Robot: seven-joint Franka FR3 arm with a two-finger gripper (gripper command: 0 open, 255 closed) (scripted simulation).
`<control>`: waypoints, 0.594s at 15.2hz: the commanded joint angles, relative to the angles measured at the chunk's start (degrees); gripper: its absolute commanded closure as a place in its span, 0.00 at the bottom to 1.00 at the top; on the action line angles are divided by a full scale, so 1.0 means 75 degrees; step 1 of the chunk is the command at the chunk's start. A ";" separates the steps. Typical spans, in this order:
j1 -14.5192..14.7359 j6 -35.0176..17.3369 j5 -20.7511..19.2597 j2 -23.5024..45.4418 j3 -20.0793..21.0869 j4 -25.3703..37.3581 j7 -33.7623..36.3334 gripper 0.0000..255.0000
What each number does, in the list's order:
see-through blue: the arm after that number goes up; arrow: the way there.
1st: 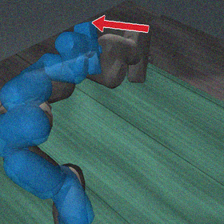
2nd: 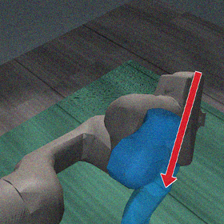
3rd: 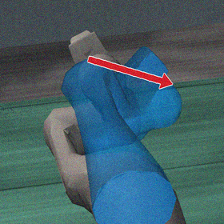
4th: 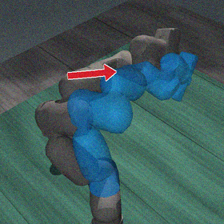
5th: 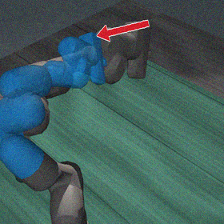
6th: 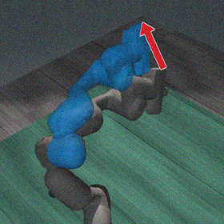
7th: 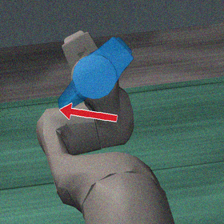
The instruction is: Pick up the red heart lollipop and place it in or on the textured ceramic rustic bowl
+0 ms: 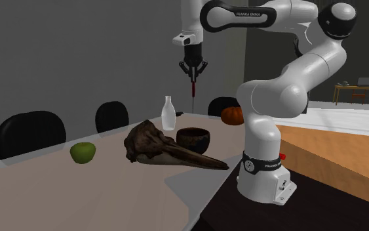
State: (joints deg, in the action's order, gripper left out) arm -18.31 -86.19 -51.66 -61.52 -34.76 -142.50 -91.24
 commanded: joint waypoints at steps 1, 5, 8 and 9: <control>-0.0020 -0.0135 -0.0086 -0.0034 -0.0100 -0.0174 0.0071 1.00; -0.0085 -0.0409 -0.0289 -0.0122 -0.0317 -0.0554 0.0208 1.00; -0.0134 -0.0619 -0.0455 -0.0171 -0.0494 -0.0826 0.0313 1.00; -0.0150 -0.0690 -0.0513 -0.0183 -0.0556 -0.0915 0.0348 1.00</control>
State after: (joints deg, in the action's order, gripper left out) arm -19.35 -90.78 -55.08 -62.85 -38.47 -148.70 -88.95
